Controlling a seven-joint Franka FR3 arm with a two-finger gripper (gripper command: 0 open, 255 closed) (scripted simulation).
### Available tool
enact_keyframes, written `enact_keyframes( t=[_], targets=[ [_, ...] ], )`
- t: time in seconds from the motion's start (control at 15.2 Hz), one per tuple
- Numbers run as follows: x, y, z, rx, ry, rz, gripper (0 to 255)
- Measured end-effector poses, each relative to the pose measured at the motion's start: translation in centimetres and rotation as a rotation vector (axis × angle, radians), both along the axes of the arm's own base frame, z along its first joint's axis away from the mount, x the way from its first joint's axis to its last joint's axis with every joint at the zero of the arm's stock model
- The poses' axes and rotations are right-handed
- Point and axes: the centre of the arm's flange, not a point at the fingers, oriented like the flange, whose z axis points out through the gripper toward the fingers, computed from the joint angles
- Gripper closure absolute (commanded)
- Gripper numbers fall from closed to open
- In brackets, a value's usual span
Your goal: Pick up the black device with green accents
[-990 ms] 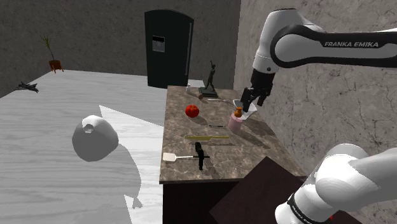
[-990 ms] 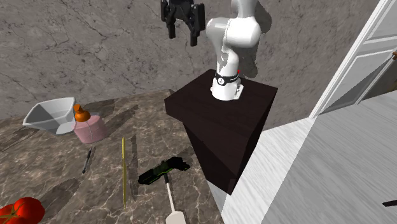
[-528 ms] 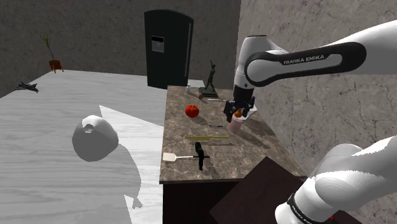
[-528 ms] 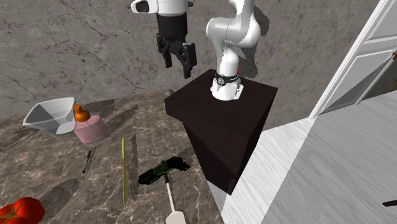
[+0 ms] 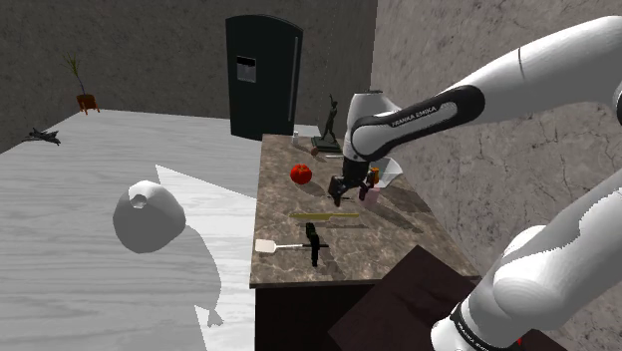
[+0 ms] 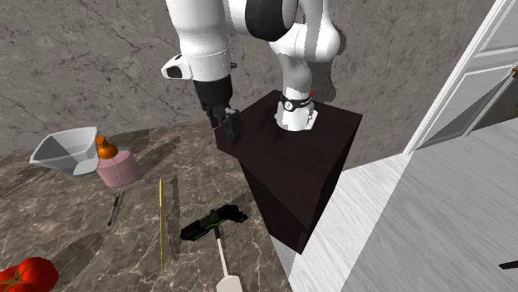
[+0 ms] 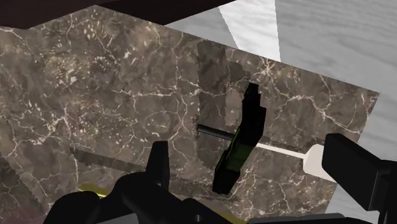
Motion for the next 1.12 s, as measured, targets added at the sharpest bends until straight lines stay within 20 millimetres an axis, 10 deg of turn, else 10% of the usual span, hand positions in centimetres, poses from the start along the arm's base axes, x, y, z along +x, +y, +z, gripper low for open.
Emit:
enact_keyframes(
  t=[1.12],
  targets=[
    [10.6,0.2,-20.1,0.048,0.066,-0.211,0]
  ],
)
